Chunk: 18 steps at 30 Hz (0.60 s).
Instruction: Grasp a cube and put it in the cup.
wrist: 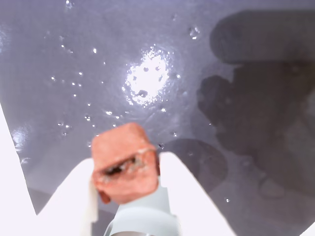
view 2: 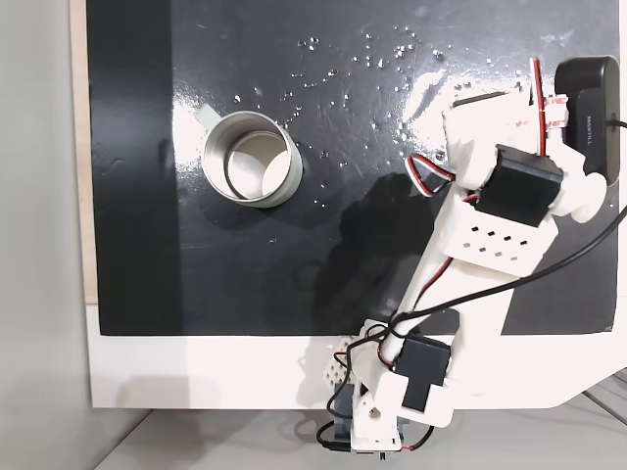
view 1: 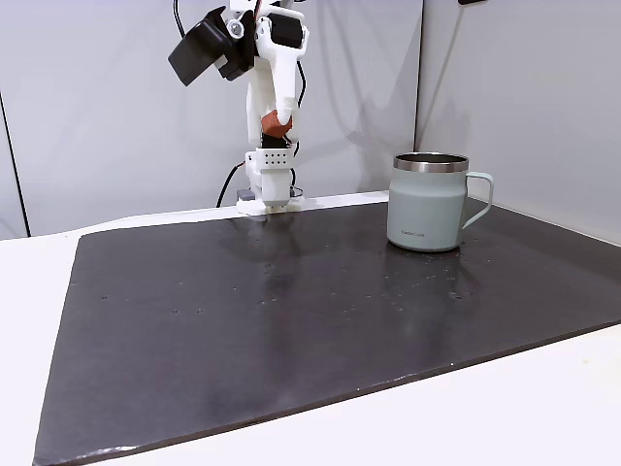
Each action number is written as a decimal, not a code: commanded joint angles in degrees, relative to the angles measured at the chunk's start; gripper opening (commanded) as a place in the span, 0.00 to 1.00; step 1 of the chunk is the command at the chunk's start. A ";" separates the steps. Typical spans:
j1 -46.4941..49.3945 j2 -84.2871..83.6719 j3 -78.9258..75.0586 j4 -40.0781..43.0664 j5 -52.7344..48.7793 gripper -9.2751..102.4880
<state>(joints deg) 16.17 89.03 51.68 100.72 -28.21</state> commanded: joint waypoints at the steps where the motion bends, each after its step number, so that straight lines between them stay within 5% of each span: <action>1: -2.20 3.25 -3.78 0.35 1.32 0.13; 18: -30.23 -1.49 -11.25 2.20 16.52 0.12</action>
<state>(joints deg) -9.93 87.36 43.59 102.39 -13.45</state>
